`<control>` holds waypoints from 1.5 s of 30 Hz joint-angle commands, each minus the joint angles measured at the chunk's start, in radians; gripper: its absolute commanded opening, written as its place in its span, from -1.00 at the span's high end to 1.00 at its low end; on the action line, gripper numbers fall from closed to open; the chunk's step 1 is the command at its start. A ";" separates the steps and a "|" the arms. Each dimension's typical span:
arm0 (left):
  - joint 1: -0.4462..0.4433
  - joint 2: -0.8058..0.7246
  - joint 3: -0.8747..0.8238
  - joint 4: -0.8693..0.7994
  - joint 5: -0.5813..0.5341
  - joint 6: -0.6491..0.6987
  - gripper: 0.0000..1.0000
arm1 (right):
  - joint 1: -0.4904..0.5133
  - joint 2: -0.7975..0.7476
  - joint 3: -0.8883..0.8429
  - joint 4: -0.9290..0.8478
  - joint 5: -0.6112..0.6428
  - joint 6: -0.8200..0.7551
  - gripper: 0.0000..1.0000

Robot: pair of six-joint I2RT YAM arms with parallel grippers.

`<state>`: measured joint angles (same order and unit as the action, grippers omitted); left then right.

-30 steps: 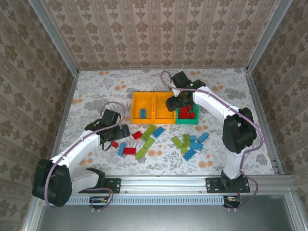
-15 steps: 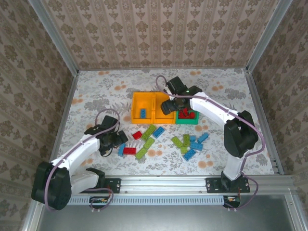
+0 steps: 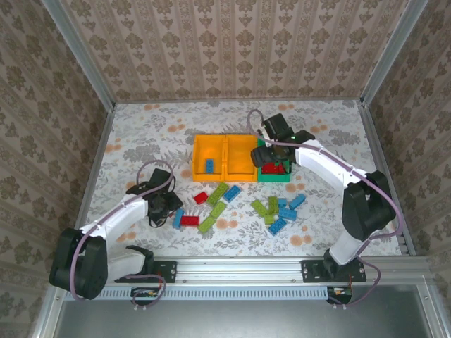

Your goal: Sort the legos into containers by color

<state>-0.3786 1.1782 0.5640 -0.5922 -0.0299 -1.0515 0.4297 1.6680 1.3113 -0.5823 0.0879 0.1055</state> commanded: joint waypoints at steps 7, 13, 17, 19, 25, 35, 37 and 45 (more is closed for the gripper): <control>0.020 0.089 0.024 0.027 -0.013 0.001 0.19 | -0.074 -0.044 -0.036 0.015 0.029 -0.020 -0.77; 0.021 0.096 0.069 0.001 -0.046 0.020 0.51 | -0.104 -0.053 -0.061 0.033 0.039 -0.024 -0.77; 0.020 0.055 0.132 -0.036 -0.092 0.043 0.65 | -0.137 -0.067 -0.087 0.039 0.047 -0.009 -0.77; 0.014 0.034 0.178 -0.041 -0.116 0.062 0.72 | -0.166 -0.085 -0.103 0.072 0.038 0.016 -0.77; -0.064 0.114 0.410 0.069 -0.138 0.220 0.75 | -0.263 -0.145 -0.164 0.163 -0.031 0.090 -0.78; -0.289 0.745 1.163 0.138 0.217 0.592 0.75 | -0.400 -0.180 -0.262 0.201 -0.258 0.208 -0.71; -0.323 0.844 1.291 0.144 0.273 0.633 0.75 | -0.401 -0.205 -0.285 0.183 -0.253 0.210 -0.68; -0.384 1.104 1.594 0.091 0.405 0.650 0.72 | -0.400 -0.320 -0.360 0.129 -0.212 0.217 -0.68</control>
<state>-0.7696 2.2532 2.1021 -0.4500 0.2947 -0.4316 0.0250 1.3975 0.9691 -0.4114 -0.1207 0.3023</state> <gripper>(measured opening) 0.261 0.839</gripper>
